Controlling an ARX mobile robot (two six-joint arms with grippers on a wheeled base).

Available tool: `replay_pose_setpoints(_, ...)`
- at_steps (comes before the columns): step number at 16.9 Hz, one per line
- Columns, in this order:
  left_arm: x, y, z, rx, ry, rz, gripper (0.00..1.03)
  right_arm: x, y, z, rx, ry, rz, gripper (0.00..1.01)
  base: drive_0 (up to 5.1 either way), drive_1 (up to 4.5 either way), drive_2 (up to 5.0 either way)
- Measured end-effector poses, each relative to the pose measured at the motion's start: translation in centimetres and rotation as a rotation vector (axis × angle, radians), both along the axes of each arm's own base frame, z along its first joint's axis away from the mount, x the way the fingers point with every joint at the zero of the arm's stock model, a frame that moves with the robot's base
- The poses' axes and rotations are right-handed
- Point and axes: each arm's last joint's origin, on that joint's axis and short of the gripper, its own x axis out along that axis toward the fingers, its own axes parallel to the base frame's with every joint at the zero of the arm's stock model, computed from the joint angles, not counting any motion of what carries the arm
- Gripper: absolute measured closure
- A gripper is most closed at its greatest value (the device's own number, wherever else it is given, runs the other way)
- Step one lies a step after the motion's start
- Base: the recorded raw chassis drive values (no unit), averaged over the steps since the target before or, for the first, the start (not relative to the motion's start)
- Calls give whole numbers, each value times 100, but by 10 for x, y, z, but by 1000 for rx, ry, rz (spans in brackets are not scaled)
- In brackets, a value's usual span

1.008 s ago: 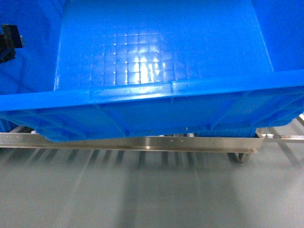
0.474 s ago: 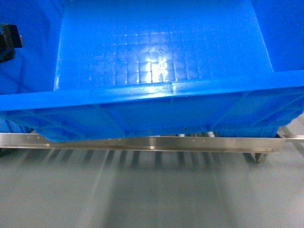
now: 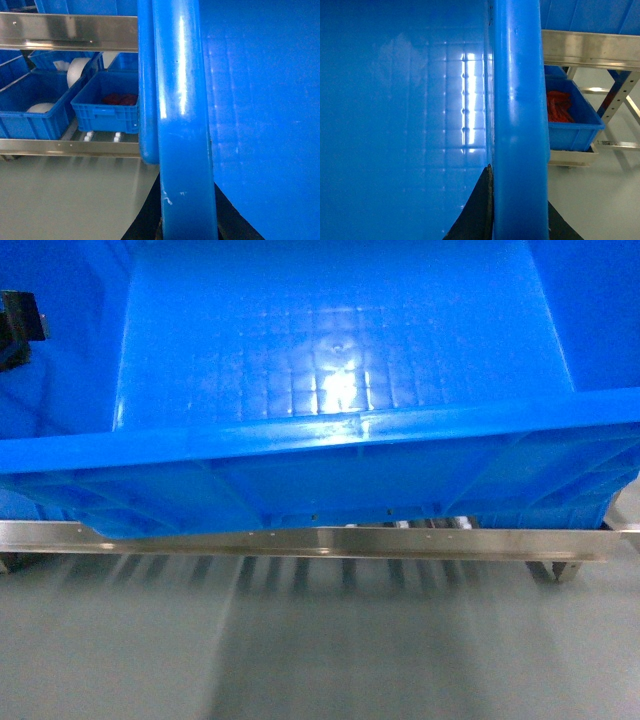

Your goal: Place box next to blue box on left shelf

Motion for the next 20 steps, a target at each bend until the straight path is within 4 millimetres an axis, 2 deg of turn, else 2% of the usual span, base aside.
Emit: replay_pose_setpoints(20,0,0,0,0,-2,-2,97,0,0,0,-1,0,-1,93,-3,-3,-3)
